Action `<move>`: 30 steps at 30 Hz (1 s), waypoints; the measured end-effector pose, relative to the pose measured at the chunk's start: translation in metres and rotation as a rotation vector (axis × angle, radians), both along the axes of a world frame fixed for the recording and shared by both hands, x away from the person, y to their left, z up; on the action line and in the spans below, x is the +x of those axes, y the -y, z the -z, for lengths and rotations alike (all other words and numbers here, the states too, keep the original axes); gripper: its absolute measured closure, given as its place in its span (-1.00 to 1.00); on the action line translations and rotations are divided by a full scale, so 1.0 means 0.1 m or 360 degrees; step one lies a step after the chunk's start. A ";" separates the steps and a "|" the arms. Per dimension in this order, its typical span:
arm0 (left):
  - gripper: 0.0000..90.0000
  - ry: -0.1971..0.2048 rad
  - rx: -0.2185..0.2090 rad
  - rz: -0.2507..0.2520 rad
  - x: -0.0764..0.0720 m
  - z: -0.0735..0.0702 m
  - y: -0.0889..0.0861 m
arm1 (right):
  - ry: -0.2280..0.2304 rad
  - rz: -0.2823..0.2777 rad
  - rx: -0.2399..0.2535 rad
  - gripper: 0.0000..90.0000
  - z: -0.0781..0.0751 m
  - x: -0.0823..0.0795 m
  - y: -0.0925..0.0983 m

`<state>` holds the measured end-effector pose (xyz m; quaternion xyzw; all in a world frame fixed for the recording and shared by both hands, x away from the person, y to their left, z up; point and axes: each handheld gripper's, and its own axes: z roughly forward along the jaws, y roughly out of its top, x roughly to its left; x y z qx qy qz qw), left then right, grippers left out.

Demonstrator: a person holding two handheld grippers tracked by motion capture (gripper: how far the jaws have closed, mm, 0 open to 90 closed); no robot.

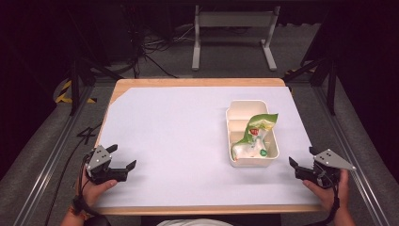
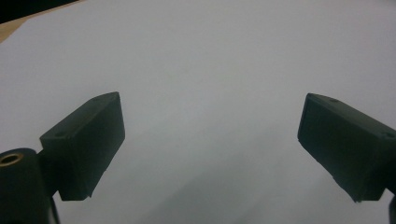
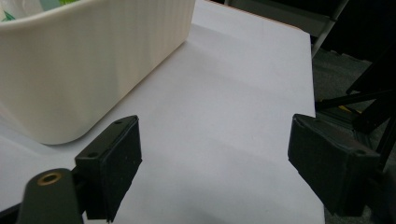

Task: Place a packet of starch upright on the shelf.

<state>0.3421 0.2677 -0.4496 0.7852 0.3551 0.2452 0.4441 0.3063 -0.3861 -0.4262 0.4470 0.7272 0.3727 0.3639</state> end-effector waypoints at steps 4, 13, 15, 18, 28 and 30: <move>-0.82 -0.0001 -0.0003 0.0009 0.01 0.00 0.01 | 0.0021 0.0009 0.0004 -0.62 -0.02 -0.03 0.01; -0.82 -0.0006 -0.0001 0.0010 0.02 0.00 0.01 | 0.0018 0.0001 -0.0014 -0.63 -0.01 -0.03 0.01; -0.82 -0.0007 -0.0014 0.0005 0.01 0.00 0.00 | 0.0027 0.0003 -0.0023 -0.63 -0.02 -0.04 0.00; -0.82 -0.0008 0.0001 0.0014 0.02 0.01 0.01 | 0.0042 0.0006 -0.0029 -0.64 -0.03 -0.05 0.00; -0.82 -0.0028 0.0018 0.0031 0.04 0.01 0.05 | 0.0028 0.0021 -0.0034 -0.71 -0.02 -0.03 0.01; -0.82 -0.0026 0.0023 0.0035 0.05 0.02 0.05 | 0.0034 0.0016 -0.0034 -0.71 -0.02 -0.04 0.01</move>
